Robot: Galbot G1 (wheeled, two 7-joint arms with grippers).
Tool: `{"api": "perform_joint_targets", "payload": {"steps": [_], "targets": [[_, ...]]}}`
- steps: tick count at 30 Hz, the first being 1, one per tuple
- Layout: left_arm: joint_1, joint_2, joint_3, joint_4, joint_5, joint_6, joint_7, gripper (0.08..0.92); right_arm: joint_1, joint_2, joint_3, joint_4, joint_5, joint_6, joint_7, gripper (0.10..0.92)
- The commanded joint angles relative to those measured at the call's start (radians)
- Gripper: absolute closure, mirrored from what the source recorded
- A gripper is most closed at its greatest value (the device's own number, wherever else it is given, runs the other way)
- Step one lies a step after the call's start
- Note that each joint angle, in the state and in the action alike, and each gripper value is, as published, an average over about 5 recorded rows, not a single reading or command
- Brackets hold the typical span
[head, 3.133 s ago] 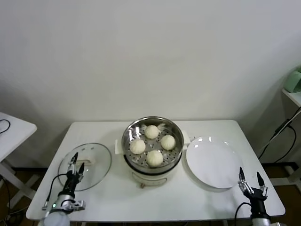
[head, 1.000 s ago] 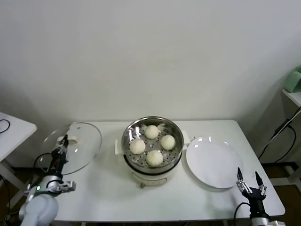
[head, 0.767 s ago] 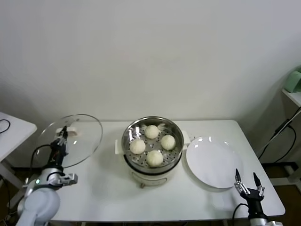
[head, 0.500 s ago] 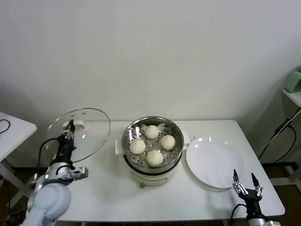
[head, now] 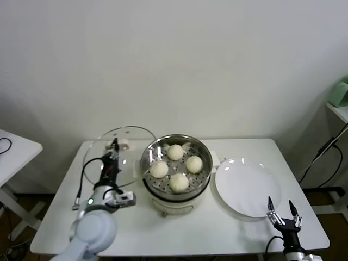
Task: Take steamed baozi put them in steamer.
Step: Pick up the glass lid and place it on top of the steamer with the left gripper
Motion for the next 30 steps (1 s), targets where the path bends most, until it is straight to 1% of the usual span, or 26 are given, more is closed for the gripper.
{"api": "perform_joint_targets", "payload": {"steps": [1,4,8,13,19,24,30], "targets": [[-0.11,-0.101,0.24,0.021,0.145,0.054,0.083,0.865,0.0,-0.001,0.0,-0.006,-0.006,0.0,0.001,0.203],[-0.137,-0.128,0.263,0.041,0.165,0.064,0.103,0.865,0.0,-0.003,0.0,-0.01,-0.004,0.003,0.002,0.203],[-0.163,-0.181,0.287,0.069,0.203,0.07,0.123,0.865,0.002,-0.006,-0.002,-0.016,-0.003,0.004,0.003,0.203],[-0.17,-0.251,0.317,0.107,0.258,0.066,0.132,0.865,0.005,-0.008,-0.006,-0.019,-0.001,0.004,0.003,0.203],[-0.181,-0.307,0.338,0.158,0.295,0.061,0.128,0.865,0.009,-0.012,-0.011,-0.029,0.0,0.01,0.003,0.203],[-0.188,-0.339,0.352,0.207,0.298,0.063,0.114,0.865,0.009,-0.017,-0.014,-0.037,0.004,0.016,0.003,0.203],[-0.182,-0.343,0.35,0.238,0.296,0.063,0.09,0.865,0.005,-0.026,-0.015,-0.038,0.016,0.02,0.002,0.203]]}}
